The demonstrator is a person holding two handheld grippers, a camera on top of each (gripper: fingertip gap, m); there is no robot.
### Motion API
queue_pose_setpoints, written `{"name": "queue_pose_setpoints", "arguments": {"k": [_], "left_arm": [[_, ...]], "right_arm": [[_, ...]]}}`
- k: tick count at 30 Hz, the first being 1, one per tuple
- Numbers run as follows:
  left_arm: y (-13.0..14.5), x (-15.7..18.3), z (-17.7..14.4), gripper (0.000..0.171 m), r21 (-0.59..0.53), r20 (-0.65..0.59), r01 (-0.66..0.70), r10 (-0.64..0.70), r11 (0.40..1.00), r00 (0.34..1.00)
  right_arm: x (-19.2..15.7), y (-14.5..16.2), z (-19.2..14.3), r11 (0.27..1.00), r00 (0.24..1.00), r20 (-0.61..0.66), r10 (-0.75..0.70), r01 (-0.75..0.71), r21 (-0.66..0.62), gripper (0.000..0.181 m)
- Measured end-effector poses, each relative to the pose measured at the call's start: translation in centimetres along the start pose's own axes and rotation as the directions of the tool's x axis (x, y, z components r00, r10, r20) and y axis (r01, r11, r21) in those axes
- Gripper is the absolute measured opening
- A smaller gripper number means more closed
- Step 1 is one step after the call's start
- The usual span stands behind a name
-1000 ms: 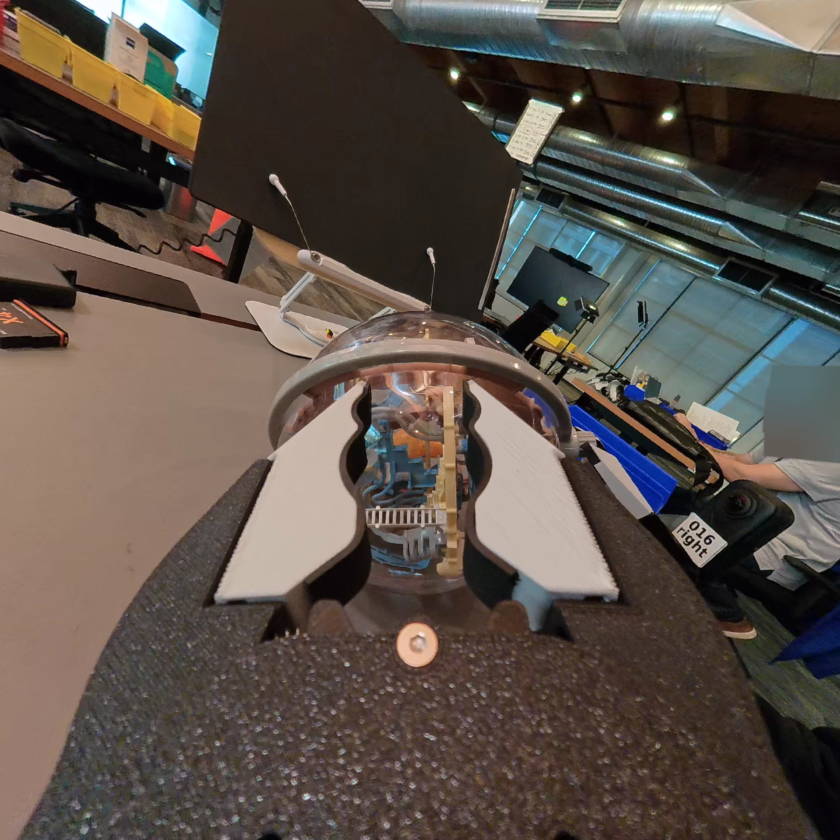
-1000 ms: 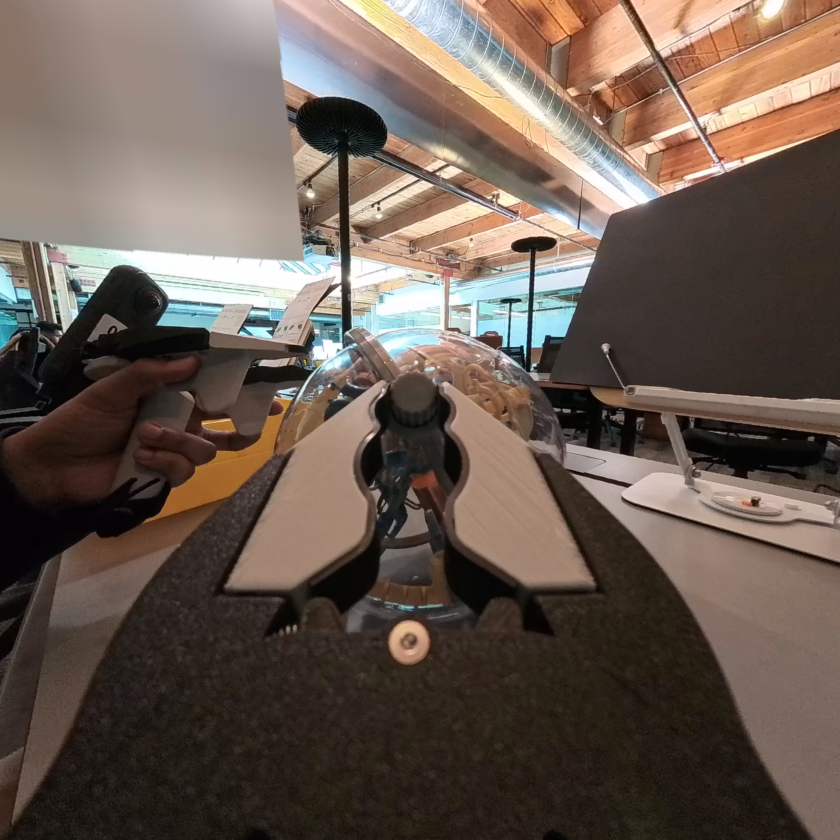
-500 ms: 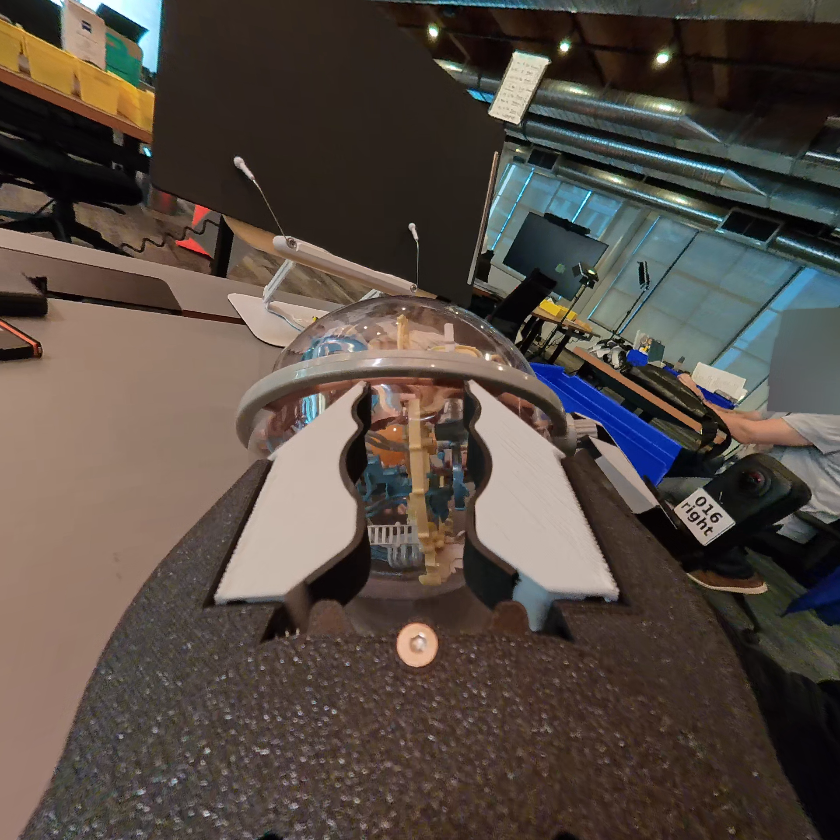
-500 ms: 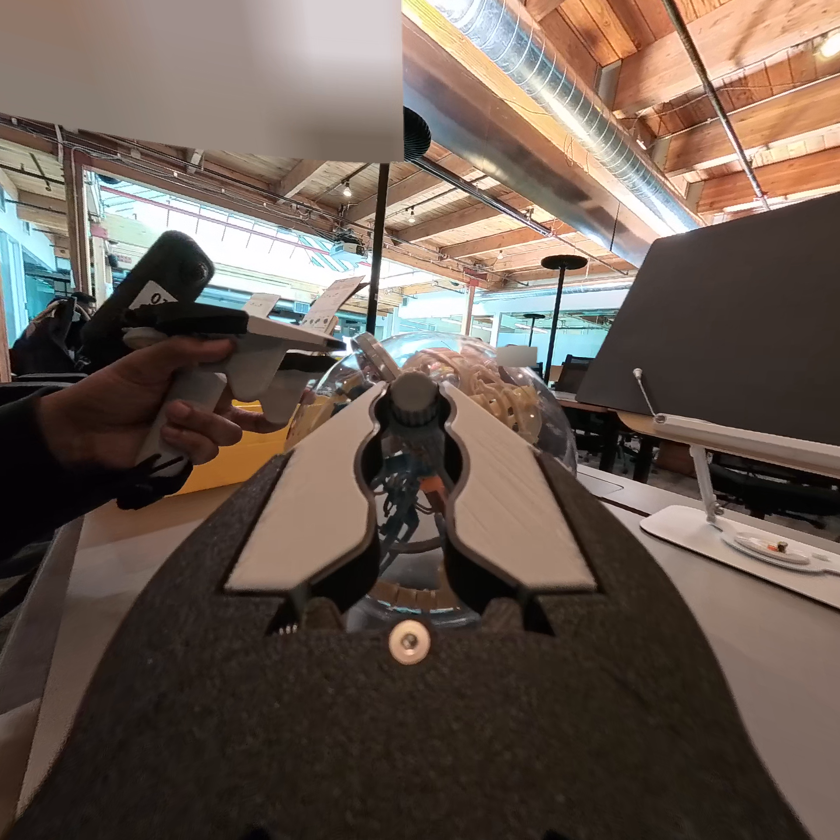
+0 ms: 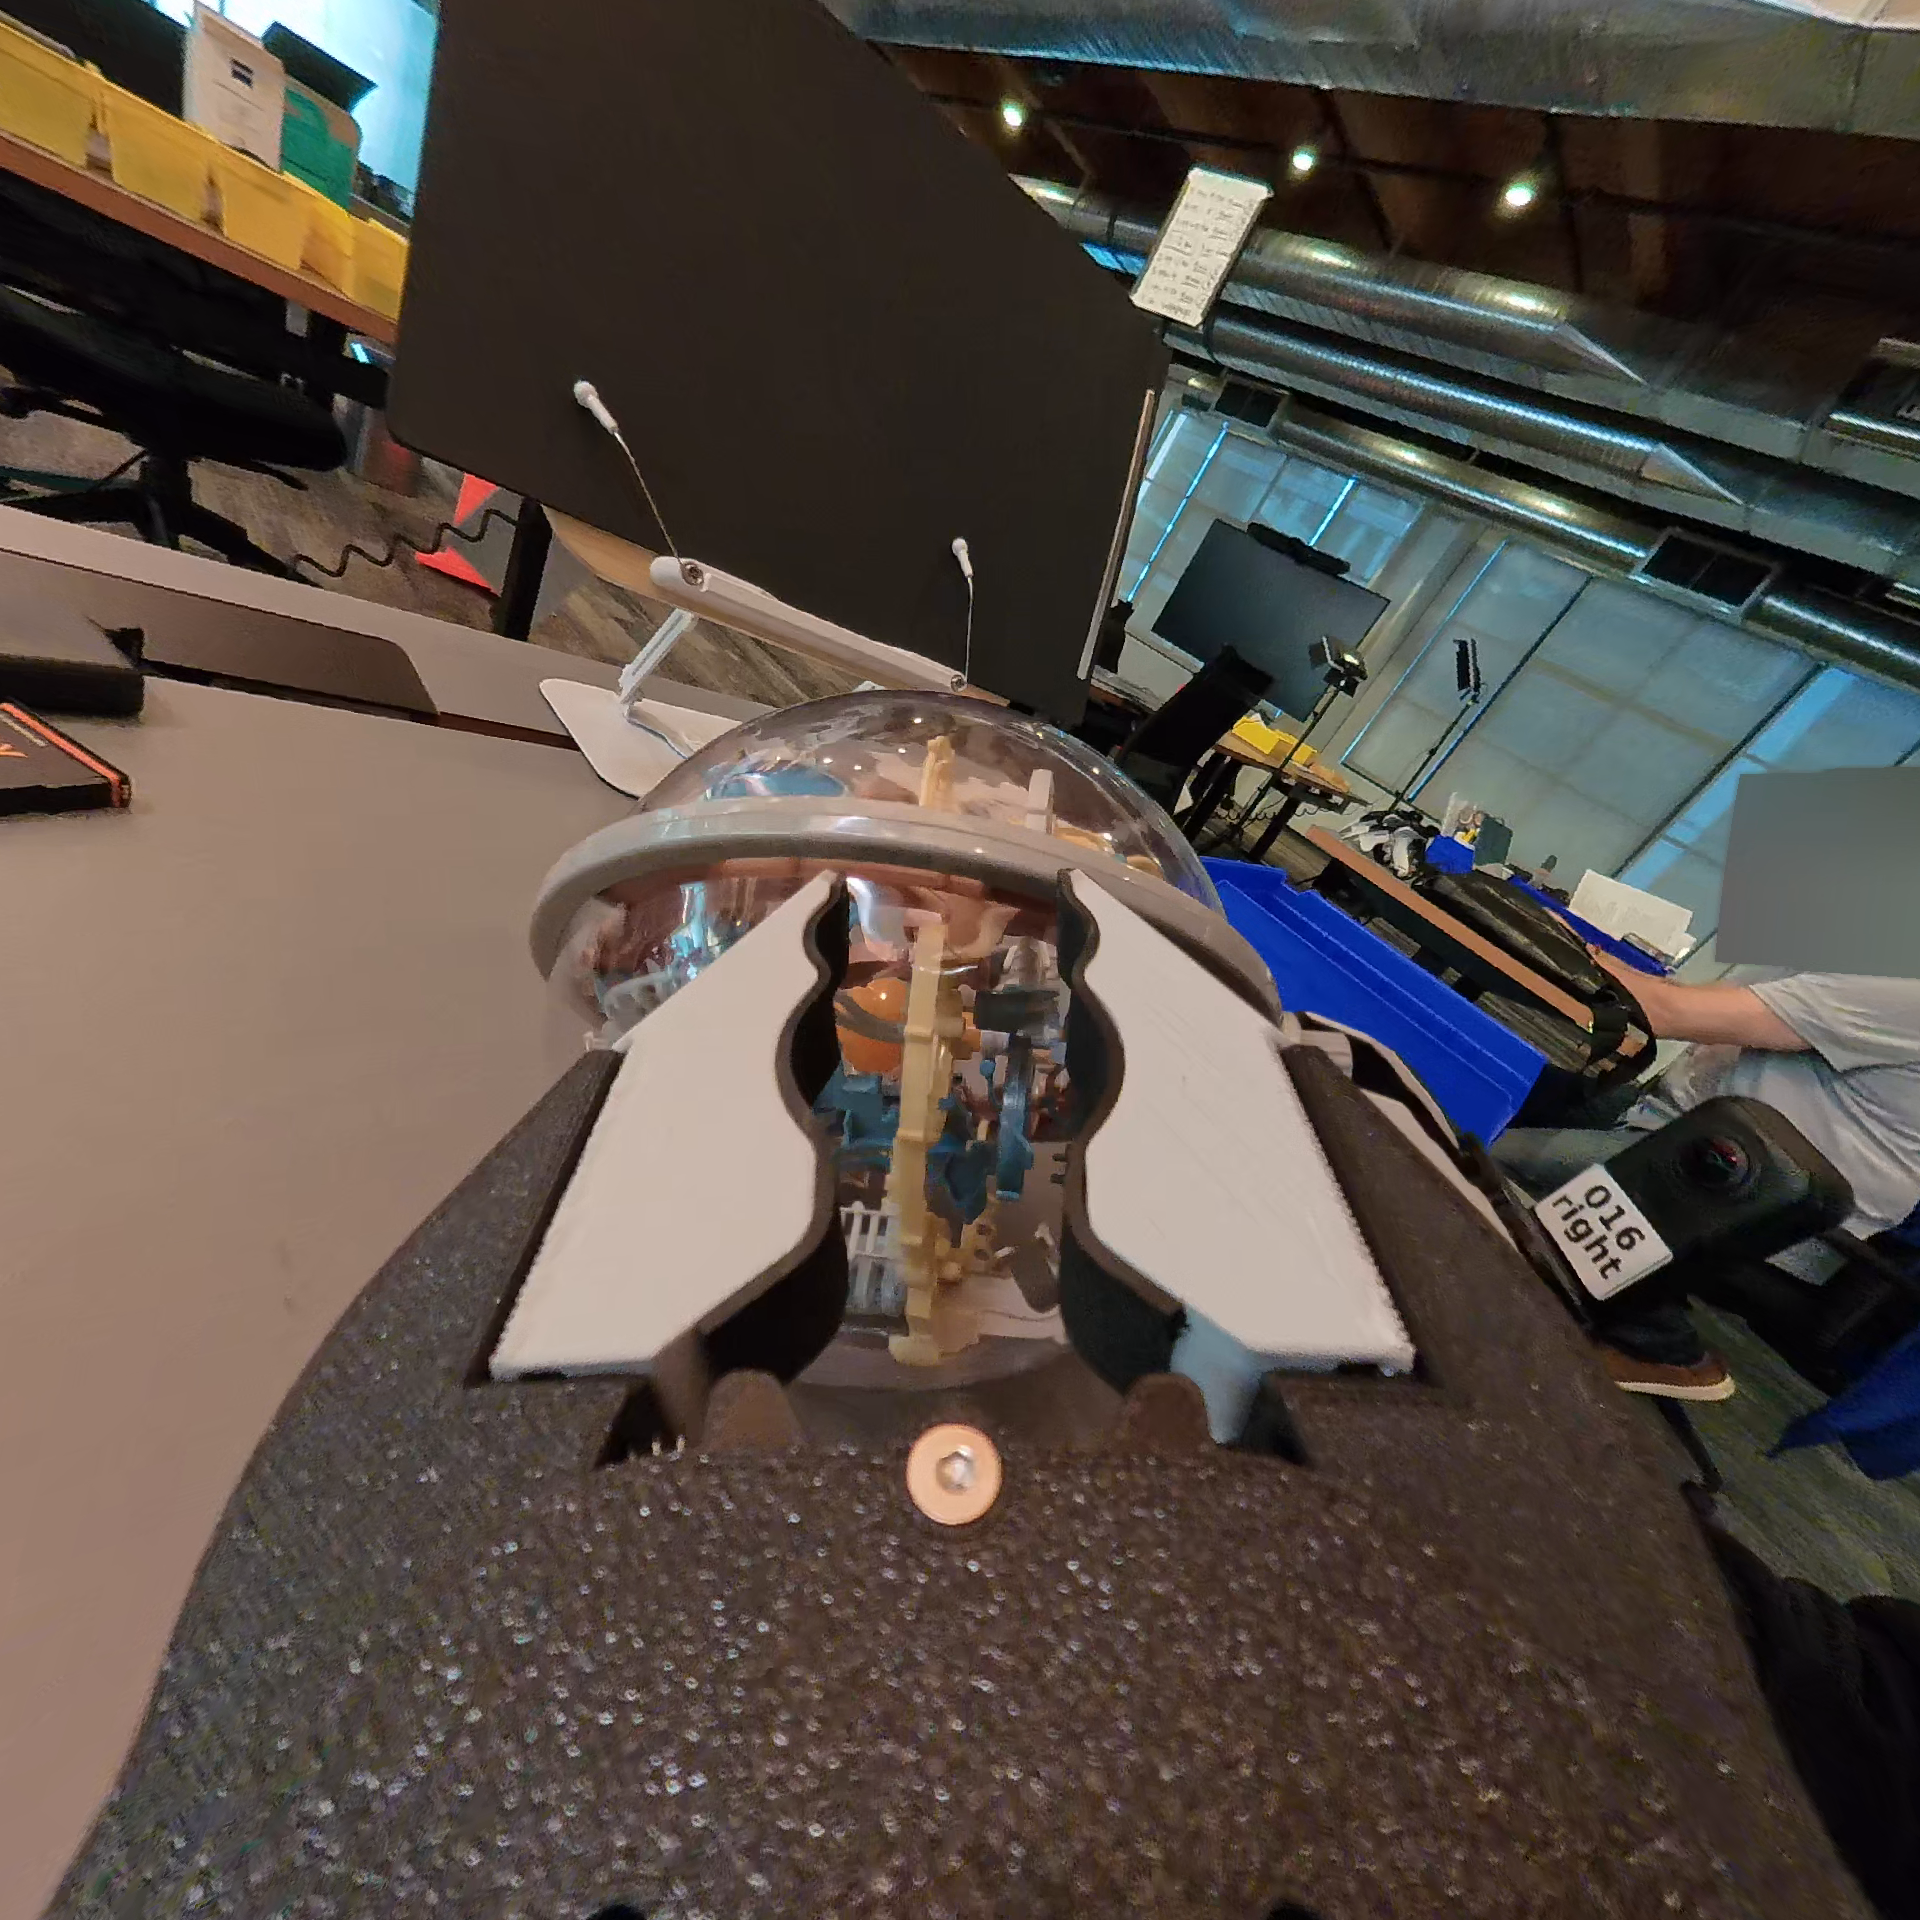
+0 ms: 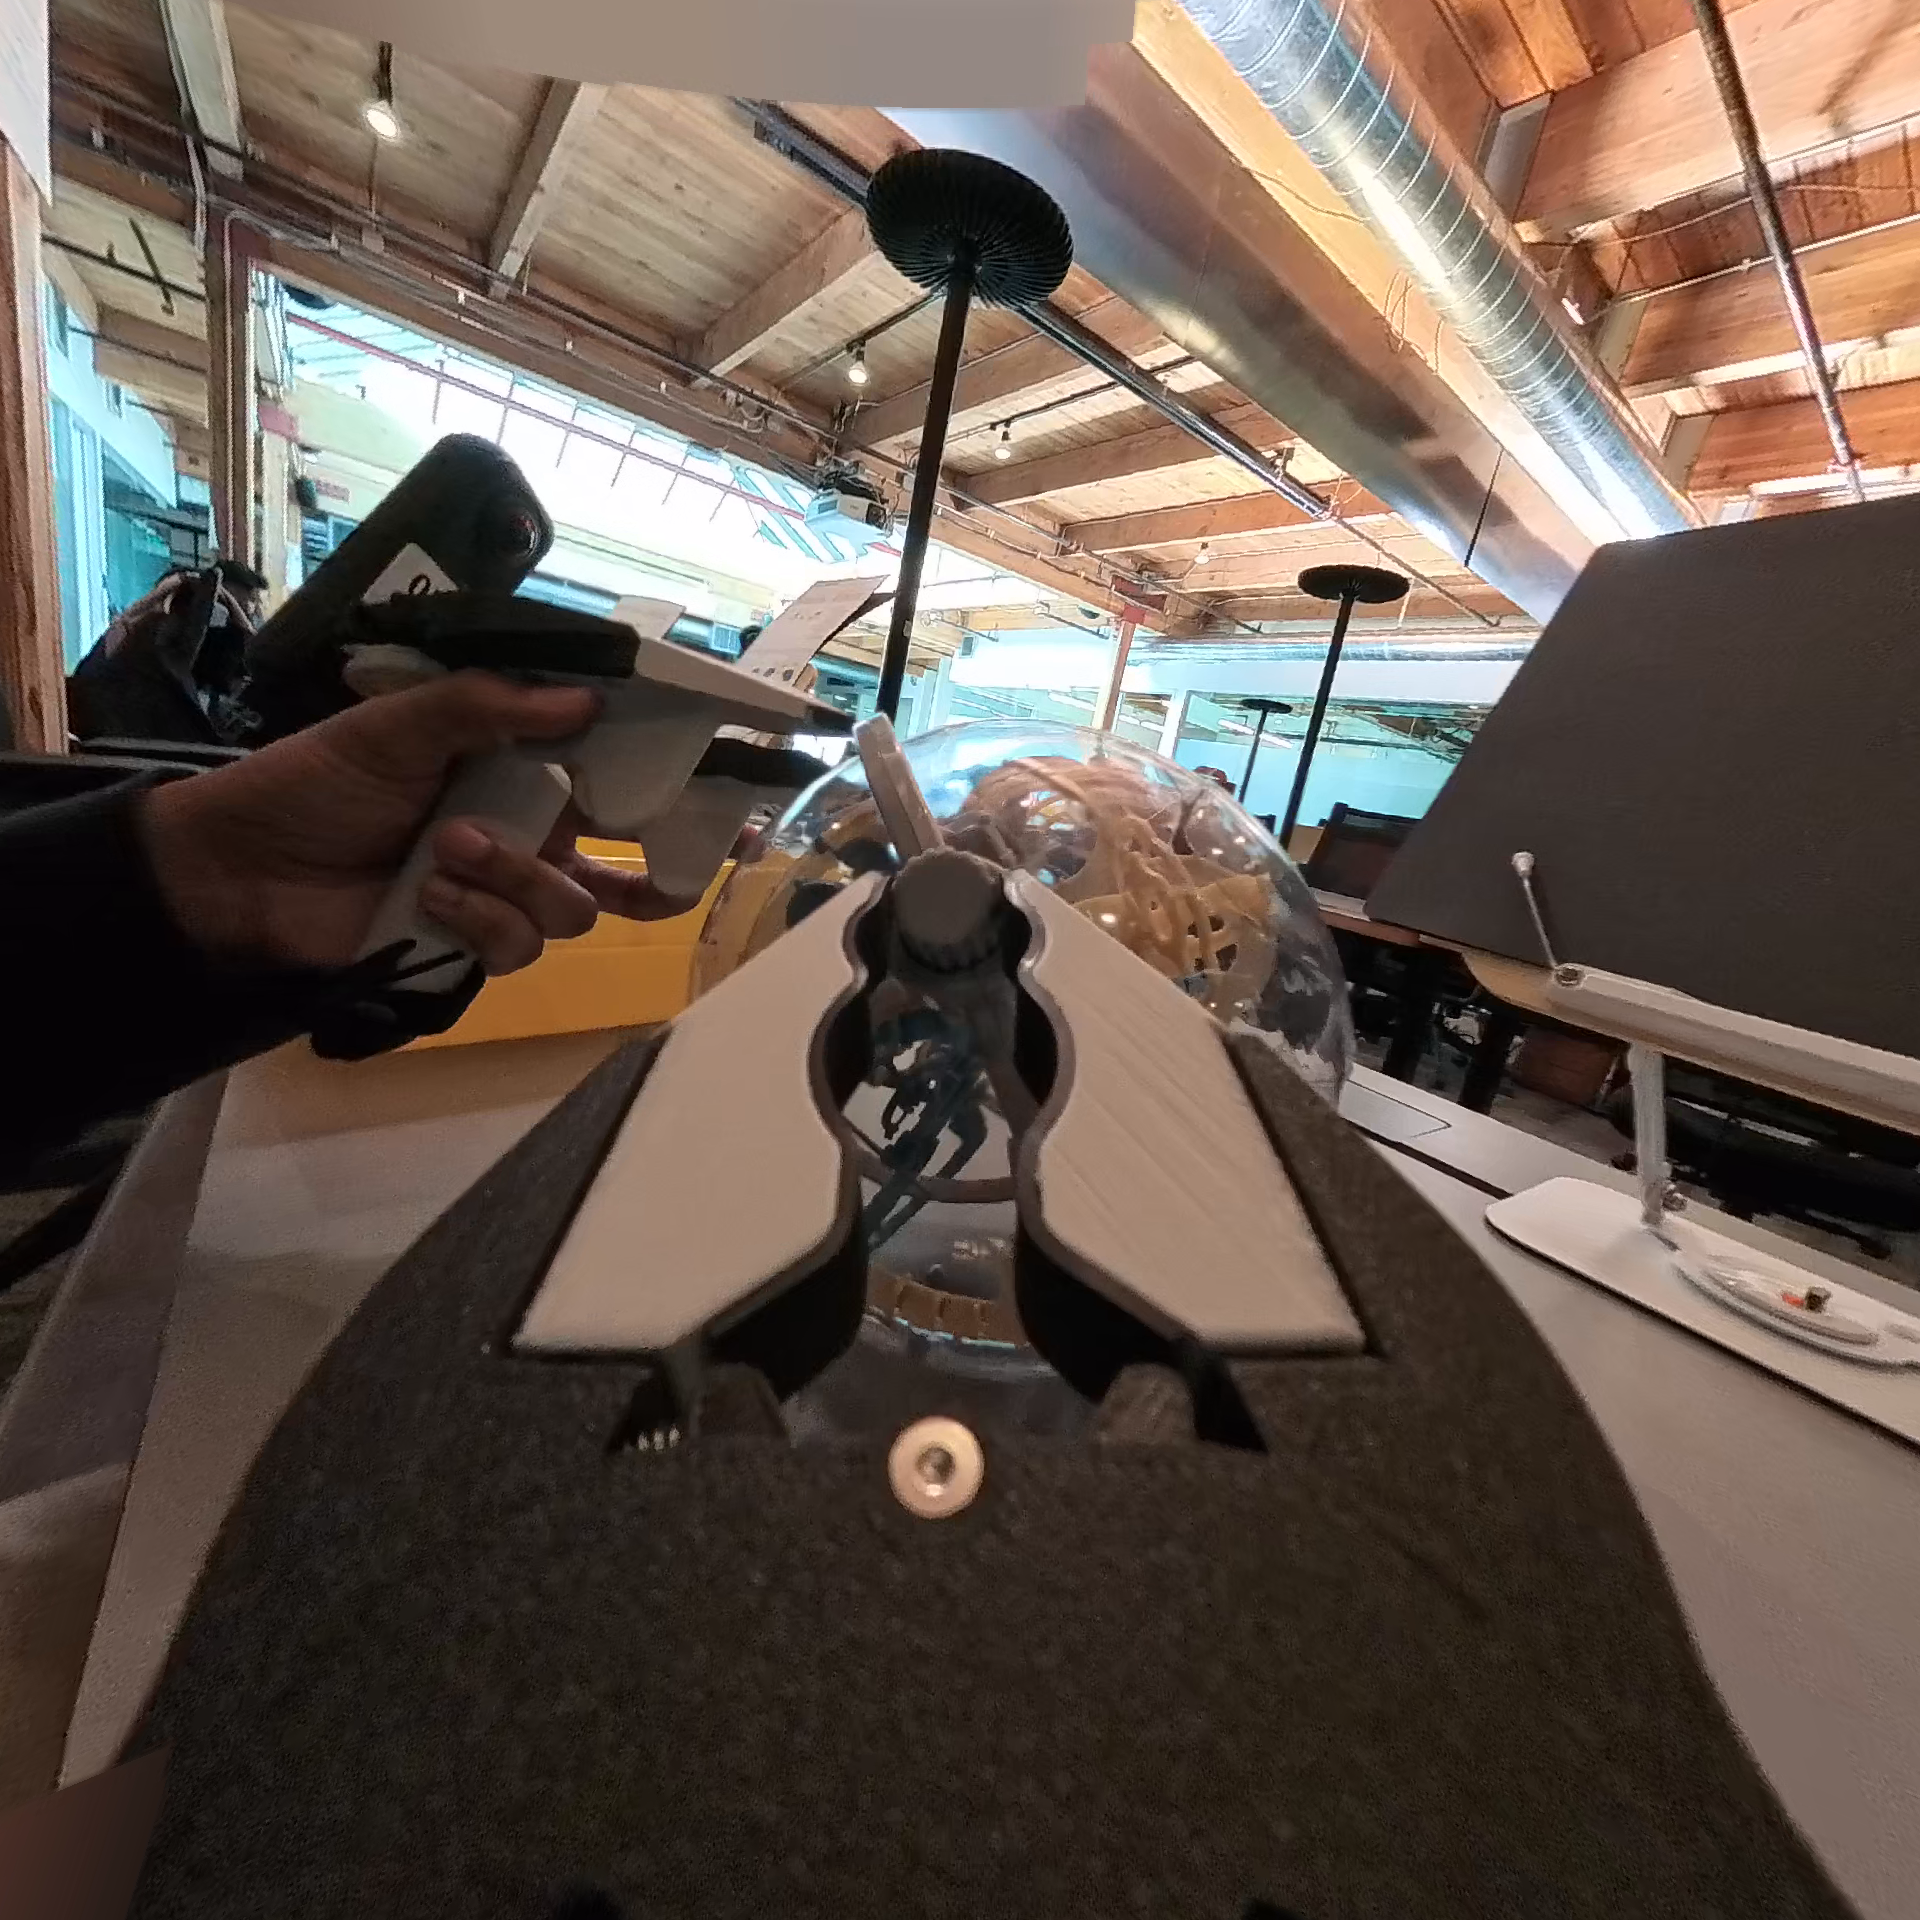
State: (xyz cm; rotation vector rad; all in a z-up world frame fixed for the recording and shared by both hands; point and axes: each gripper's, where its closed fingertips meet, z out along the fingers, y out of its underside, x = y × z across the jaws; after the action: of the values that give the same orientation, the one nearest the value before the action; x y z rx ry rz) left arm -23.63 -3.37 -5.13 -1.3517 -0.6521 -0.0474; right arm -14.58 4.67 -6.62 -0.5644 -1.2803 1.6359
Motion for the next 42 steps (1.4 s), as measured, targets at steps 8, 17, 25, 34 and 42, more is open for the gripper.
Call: {"name": "queue_pose_setpoints", "arguments": {"k": [8, 17, 25, 34, 42], "left_arm": [[-0.1, 0.2, 0.0, 0.041, 0.005, 0.011, -0.026, 0.026, 1.000, 1.000], [0.7, 2.4, 0.2, 0.044, -0.050, -0.058, -0.117, 0.114, 0.992, 0.992], [1.6, 3.2, 0.6, 0.045, -0.089, 0.015, -0.323, 0.326, 0.942, 0.945], [0.8, 2.8, 0.2, 0.052, -0.066, -0.020, -0.140, 0.139, 0.988, 0.990], [1.6, 3.9, 0.4, 0.058, -0.097, -0.023, -0.286, 0.285, 0.953, 0.958]], "right_arm": [[0.2, 0.4, 0.1, 0.999, 1.000, -0.017, -0.018, 0.018, -0.026, 0.018], [2.9, 0.8, -0.3, 0.996, 0.989, -0.136, 0.059, -0.067, -0.055, 0.017], [2.2, 0.7, -0.3, 0.998, 0.993, -0.117, 0.020, -0.026, -0.052, 0.017], [-1.3, 0.6, 0.2, 0.980, 0.981, -0.019, -0.195, 0.194, -0.049, 0.018], [0.5, 0.6, 0.1, 0.993, 0.991, -0.084, -0.104, 0.098, -0.070, 0.017]]}}
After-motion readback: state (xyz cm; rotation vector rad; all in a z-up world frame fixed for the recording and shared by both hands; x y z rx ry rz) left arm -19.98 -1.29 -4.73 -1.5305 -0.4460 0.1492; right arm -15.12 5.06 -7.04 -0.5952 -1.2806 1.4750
